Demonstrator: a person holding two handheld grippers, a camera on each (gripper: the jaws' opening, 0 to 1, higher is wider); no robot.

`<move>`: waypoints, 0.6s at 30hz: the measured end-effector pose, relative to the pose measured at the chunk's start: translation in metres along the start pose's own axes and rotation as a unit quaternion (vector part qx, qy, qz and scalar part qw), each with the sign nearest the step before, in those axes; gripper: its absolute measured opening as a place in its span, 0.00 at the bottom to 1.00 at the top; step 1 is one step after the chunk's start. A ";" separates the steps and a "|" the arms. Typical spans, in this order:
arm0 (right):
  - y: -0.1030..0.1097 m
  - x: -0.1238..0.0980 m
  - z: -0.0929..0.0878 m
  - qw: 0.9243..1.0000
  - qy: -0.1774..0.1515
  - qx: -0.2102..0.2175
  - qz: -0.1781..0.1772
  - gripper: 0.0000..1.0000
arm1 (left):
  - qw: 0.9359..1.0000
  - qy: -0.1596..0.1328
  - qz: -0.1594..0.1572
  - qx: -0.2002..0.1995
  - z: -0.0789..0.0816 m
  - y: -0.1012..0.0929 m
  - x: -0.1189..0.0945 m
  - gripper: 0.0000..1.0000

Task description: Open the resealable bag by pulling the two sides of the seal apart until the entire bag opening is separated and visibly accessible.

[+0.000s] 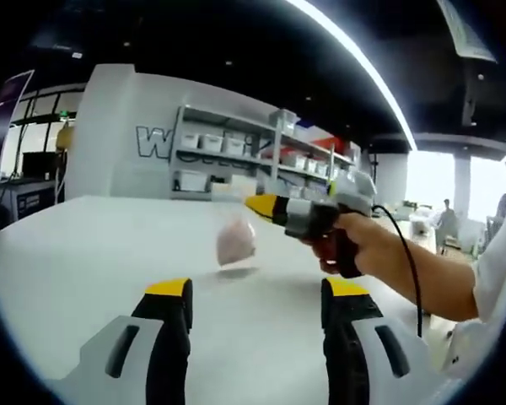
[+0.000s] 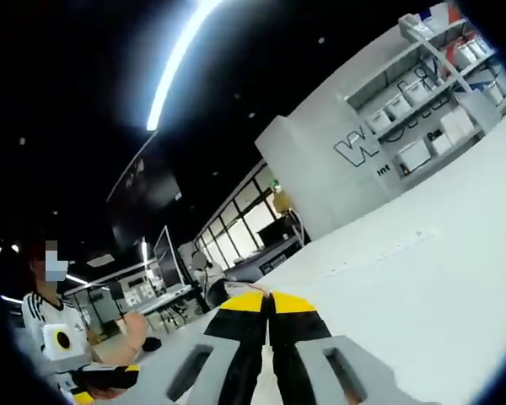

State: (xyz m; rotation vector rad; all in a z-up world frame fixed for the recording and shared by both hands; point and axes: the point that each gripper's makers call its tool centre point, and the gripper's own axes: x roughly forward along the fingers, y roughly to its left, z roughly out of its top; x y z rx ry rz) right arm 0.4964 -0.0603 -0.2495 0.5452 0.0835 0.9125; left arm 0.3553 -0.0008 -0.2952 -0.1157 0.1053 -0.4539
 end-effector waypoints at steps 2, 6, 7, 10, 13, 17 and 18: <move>0.003 -0.003 -0.001 1.000 -0.001 -0.001 0.000 0.00 | 1.000 0.001 -0.001 0.001 -0.001 -0.001 0.000 0.61; 0.006 -0.007 -0.004 1.000 -0.002 0.007 0.001 0.00 | 1.000 0.002 -0.001 0.001 -0.002 -0.001 0.000 0.61; 0.008 -0.008 -0.004 1.000 -0.003 0.008 0.002 0.00 | 1.000 0.002 0.000 0.001 -0.002 0.000 -0.001 0.61; 0.017 -0.012 -0.006 1.000 -0.006 0.012 0.007 0.00 | 1.000 0.004 0.002 0.000 -0.004 0.001 -0.002 0.61; 0.025 -0.016 -0.007 1.000 -0.010 0.012 0.014 0.00 | 1.000 0.007 0.004 -0.001 -0.007 0.002 -0.004 0.61; 0.034 -0.020 -0.010 1.000 -0.011 0.011 0.022 0.00 | 1.000 0.008 0.005 -0.002 -0.008 0.002 -0.006 0.61; 0.032 -0.018 -0.011 1.000 -0.010 0.012 0.023 0.00 | 1.000 0.008 0.006 -0.003 -0.007 0.003 -0.006 0.61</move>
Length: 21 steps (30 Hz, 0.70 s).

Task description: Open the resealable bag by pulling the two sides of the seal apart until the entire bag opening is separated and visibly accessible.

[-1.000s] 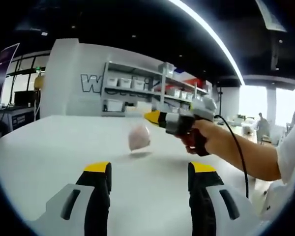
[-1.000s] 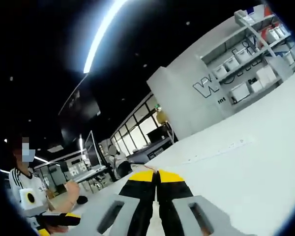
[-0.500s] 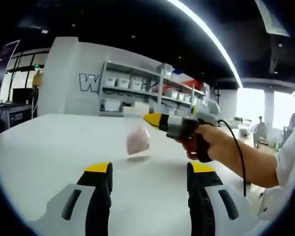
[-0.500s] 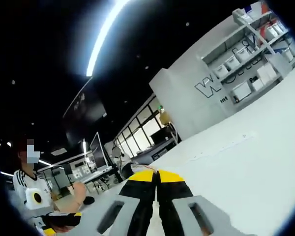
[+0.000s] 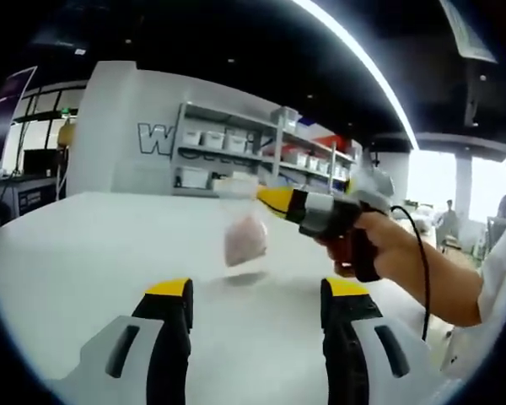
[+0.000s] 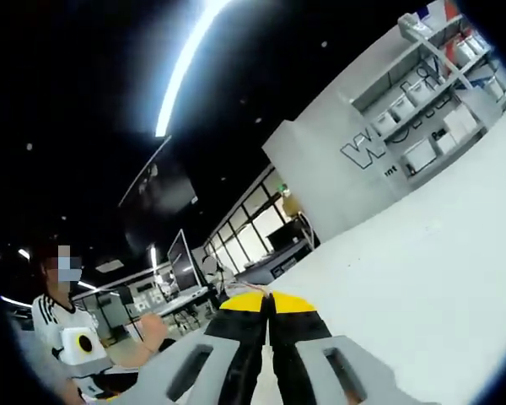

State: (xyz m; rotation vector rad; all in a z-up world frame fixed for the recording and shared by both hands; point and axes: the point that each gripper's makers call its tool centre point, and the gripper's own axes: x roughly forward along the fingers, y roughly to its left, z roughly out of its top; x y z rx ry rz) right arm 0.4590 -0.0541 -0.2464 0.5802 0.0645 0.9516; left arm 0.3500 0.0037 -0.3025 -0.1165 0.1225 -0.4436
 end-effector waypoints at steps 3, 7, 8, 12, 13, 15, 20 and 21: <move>0.002 -0.003 -0.003 1.000 0.003 0.002 0.001 0.00 | 1.000 -0.001 0.001 -0.001 0.001 0.000 -0.001 0.61; 0.005 -0.008 -0.008 1.000 0.006 0.001 0.000 0.00 | 1.000 -0.003 0.000 -0.001 0.002 -0.001 -0.001 0.61; 0.006 -0.010 -0.009 1.000 0.006 0.002 0.000 0.00 | 1.000 -0.003 -0.001 -0.001 0.002 -0.002 -0.001 0.61; 0.009 -0.014 -0.010 1.000 0.007 0.002 0.003 0.00 | 1.000 -0.003 -0.004 -0.001 0.002 -0.004 -0.001 0.61; 0.009 -0.015 -0.010 1.000 0.007 0.002 0.003 0.00 | 1.000 -0.003 -0.005 -0.001 0.002 -0.005 -0.001 0.61; 0.011 -0.016 -0.011 1.000 0.006 0.006 0.005 0.00 | 1.000 -0.002 -0.006 -0.001 0.001 -0.006 -0.001 0.61; 0.017 -0.022 -0.015 1.000 0.010 0.005 0.008 0.00 | 1.000 -0.002 -0.009 -0.002 0.002 -0.008 -0.002 0.60; 0.018 -0.023 -0.017 1.000 0.010 0.006 0.009 0.00 | 1.000 -0.002 -0.009 -0.002 0.002 -0.009 -0.002 0.60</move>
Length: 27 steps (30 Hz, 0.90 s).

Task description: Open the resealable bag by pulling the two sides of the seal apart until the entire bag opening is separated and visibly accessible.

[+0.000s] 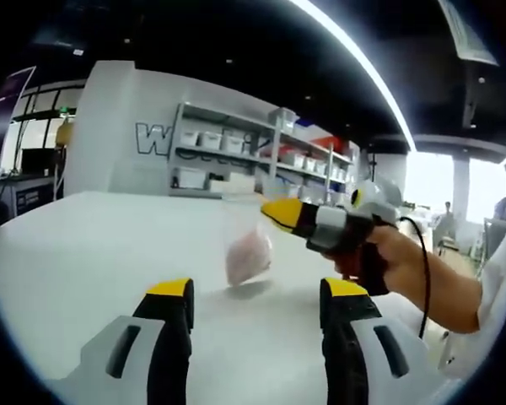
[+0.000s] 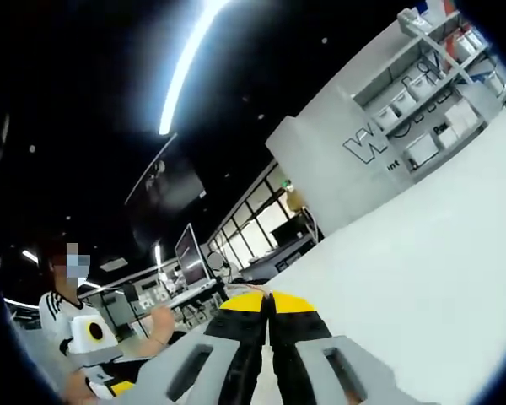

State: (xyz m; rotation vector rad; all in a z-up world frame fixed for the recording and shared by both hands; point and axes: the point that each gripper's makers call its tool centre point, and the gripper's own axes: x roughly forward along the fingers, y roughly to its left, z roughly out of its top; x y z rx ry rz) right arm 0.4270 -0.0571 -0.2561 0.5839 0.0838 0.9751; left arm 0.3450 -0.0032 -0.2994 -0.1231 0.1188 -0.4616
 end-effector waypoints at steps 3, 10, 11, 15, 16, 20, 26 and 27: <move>0.001 -0.003 -0.003 1.000 0.000 0.004 -0.001 0.00 | 1.000 0.000 -0.002 -0.001 0.000 -0.001 -0.001 0.60; 0.008 -0.009 -0.008 1.000 0.002 0.001 0.001 0.00 | 1.000 0.003 -0.007 -0.006 -0.003 -0.004 -0.002 0.58; 0.009 -0.010 -0.008 1.000 0.003 0.001 0.002 0.00 | 1.000 0.003 -0.008 -0.006 -0.003 -0.005 -0.002 0.58; 0.014 -0.010 -0.010 1.000 0.004 -0.003 0.006 0.00 | 1.000 0.005 -0.013 -0.014 -0.006 -0.007 -0.003 0.57; 0.016 -0.011 -0.011 1.000 0.004 -0.002 0.008 0.00 | 1.000 0.006 -0.014 -0.016 -0.006 -0.008 -0.003 0.57; 0.023 -0.011 -0.014 1.000 0.006 -0.006 0.011 0.00 | 0.999 0.006 -0.021 -0.031 -0.009 -0.010 -0.004 0.54; 0.032 -0.011 -0.025 1.000 0.015 -0.019 0.016 0.00 | 0.999 0.003 -0.021 -0.039 -0.008 -0.009 -0.005 0.50; 0.033 -0.012 -0.027 1.000 0.017 -0.020 0.016 0.00 | 0.999 0.002 -0.021 -0.040 -0.008 -0.009 -0.006 0.49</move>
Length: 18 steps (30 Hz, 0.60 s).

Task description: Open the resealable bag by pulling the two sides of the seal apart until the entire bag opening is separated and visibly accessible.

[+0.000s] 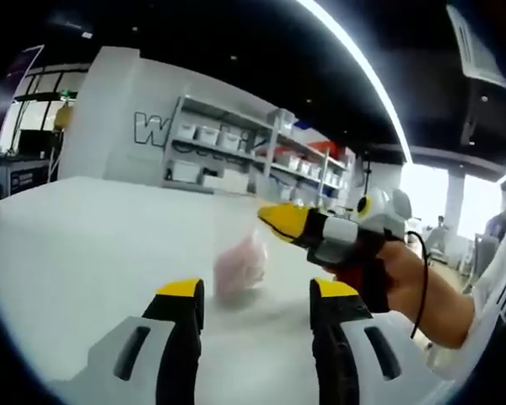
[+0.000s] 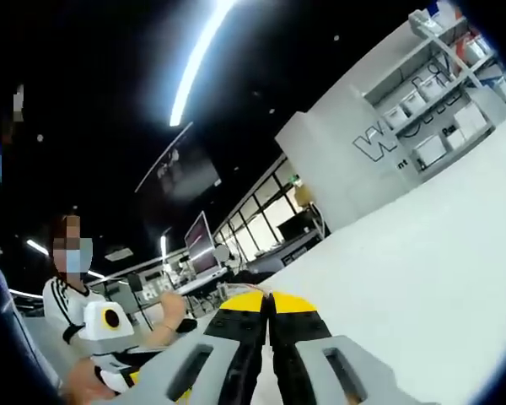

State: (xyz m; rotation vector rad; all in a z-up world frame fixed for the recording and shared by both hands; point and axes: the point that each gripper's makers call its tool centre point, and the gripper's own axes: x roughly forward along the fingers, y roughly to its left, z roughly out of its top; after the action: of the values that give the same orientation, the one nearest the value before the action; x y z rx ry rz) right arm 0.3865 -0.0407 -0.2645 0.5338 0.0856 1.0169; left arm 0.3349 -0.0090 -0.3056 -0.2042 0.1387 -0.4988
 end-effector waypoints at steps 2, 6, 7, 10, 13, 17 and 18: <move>0.003 -0.001 -0.004 1.000 0.004 -0.004 0.000 0.00 | 1.000 -0.001 0.001 -0.005 0.000 0.002 -0.002 0.49; 0.013 -0.005 -0.010 0.999 0.014 -0.032 0.004 0.00 | 1.000 -0.004 -0.002 -0.019 0.001 0.000 -0.005 0.47; 0.015 -0.006 -0.012 0.999 0.018 -0.044 0.004 0.00 | 1.000 -0.006 -0.004 -0.023 0.002 -0.001 -0.006 0.46; 0.022 -0.007 -0.015 0.998 0.024 -0.061 0.007 0.00 | 0.999 -0.012 -0.011 -0.031 0.005 -0.004 -0.007 0.45; 0.024 -0.008 -0.016 0.997 0.028 -0.077 0.006 0.00 | 0.999 -0.017 -0.018 -0.046 0.007 -0.006 -0.007 0.44; 0.025 -0.011 -0.018 0.995 0.034 -0.089 0.005 0.00 | 0.997 -0.021 -0.024 -0.064 0.008 -0.008 -0.008 0.40; 0.026 -0.012 -0.019 0.994 0.037 -0.099 0.005 0.00 | 0.997 -0.022 -0.028 -0.072 0.008 -0.010 -0.009 0.38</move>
State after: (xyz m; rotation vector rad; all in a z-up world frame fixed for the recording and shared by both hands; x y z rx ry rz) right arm 0.3544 -0.0324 -0.2712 0.3157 0.0467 1.0429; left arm 0.3242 -0.0116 -0.2947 -0.3599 0.1257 -0.5394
